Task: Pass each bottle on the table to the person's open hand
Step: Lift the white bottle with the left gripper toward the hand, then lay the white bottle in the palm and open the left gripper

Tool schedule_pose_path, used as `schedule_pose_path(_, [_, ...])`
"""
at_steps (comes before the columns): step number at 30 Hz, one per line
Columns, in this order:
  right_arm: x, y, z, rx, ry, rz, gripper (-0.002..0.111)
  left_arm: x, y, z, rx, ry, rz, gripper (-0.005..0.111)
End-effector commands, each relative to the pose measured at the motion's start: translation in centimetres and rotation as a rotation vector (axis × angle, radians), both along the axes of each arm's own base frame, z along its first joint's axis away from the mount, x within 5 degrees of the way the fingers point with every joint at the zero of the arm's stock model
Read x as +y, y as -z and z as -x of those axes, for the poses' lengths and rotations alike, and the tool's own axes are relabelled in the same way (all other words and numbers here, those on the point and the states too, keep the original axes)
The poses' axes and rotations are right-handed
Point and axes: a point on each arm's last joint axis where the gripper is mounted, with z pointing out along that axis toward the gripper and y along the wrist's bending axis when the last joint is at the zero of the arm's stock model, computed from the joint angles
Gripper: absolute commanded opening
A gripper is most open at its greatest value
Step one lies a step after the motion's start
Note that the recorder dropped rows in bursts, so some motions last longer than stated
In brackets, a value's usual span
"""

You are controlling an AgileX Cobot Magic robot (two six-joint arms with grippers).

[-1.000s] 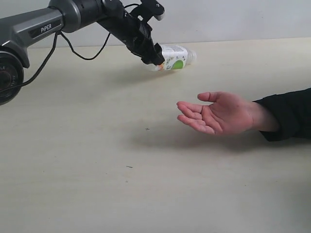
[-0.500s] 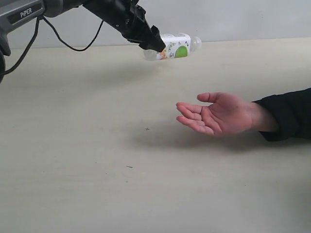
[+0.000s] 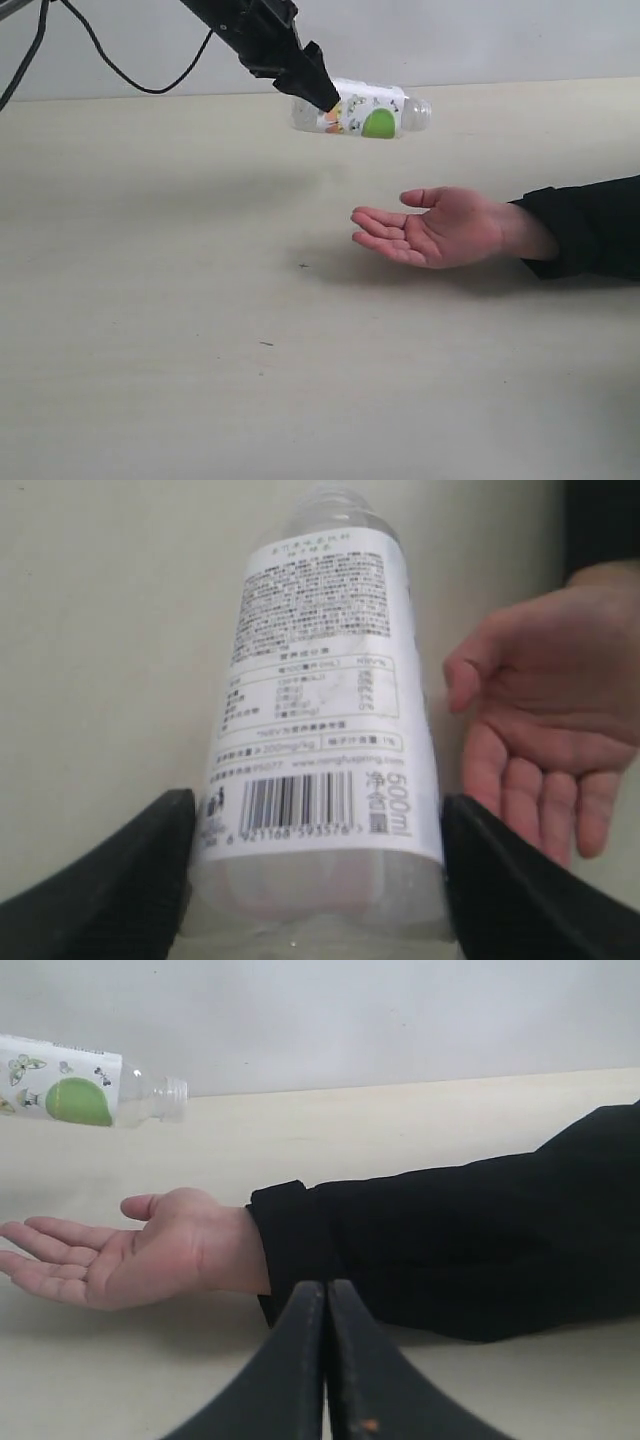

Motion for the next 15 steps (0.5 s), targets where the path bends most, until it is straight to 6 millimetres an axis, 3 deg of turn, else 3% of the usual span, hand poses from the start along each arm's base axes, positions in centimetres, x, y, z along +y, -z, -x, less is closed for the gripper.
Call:
schedule_pose_path(1, [0.0,0.1,-0.1,-0.004,0.000,0.004,0.000,-0.4,-2.0,0.8,0.027,0.017,0.091,0.000])
schedule_pose_path(7, [0.0,0.1,-0.1,-0.004,0.000,0.004,0.000,-3.3,-0.7,4.3,0.115,0.112,0.084,0.000])
schedule_pose_path(9, [0.0,0.1,-0.1,-0.004,0.000,0.004,0.000,-3.9,-0.3,6.0,0.174,0.055,0.072,0.000])
schedule_pose_path(15, [0.0,0.1,-0.1,-0.004,0.000,0.004,0.000,-5.2,0.3,9.9,0.030,-0.215,0.124,0.000])
